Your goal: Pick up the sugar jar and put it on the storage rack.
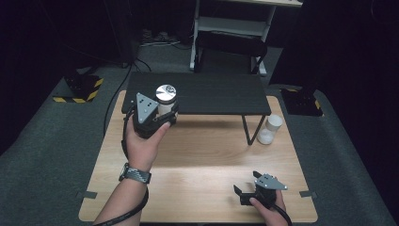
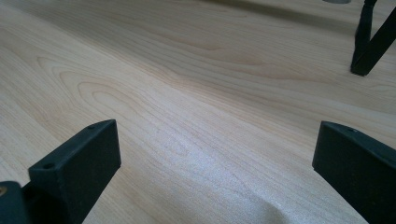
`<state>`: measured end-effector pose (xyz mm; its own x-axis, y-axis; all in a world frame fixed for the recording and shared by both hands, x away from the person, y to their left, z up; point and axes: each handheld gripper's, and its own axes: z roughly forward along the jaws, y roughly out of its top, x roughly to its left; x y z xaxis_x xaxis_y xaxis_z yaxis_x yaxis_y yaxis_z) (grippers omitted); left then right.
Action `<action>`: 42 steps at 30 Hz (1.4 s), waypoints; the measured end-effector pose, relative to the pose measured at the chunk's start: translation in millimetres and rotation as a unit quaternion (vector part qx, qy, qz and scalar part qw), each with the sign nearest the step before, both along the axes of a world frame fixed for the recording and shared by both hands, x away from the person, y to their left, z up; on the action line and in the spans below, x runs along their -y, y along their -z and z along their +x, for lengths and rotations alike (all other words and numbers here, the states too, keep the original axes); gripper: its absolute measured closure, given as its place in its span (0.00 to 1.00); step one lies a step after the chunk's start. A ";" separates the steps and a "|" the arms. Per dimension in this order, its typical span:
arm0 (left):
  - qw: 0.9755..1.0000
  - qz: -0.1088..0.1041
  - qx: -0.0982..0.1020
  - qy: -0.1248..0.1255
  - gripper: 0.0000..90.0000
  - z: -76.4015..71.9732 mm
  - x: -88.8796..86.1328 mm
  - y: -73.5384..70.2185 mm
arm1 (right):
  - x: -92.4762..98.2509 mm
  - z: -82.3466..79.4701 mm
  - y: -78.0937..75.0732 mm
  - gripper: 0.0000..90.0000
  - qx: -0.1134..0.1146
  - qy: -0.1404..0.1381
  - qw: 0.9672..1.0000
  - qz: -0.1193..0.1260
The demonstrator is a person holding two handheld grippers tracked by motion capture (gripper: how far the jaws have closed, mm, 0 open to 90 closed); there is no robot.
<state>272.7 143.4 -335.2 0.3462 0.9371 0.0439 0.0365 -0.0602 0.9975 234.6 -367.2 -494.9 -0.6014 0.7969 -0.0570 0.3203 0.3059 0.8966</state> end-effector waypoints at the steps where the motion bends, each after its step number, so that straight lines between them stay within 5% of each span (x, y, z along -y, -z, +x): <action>1: 1.000 -0.002 0.000 -0.001 0.35 1.9 0.4 0.6 | 0.1 -0.1 0.1 0.01 0.000 0.000 1.000 0.000; 8: 1.000 -0.014 -0.008 -0.016 0.35 19.1 4.7 2.7 | 1.4 -0.1 0.5 0.01 0.000 -0.001 1.000 0.005; 25: 0.999 -0.002 -0.023 -0.040 0.35 61.0 20.5 -8.9 | 4.3 -0.4 2.1 0.01 0.002 0.000 1.000 0.012; 42: 0.999 -0.006 -0.031 -0.038 0.35 71.2 22.6 -3.3 | 3.7 -0.7 1.6 0.01 0.004 -0.005 1.000 0.006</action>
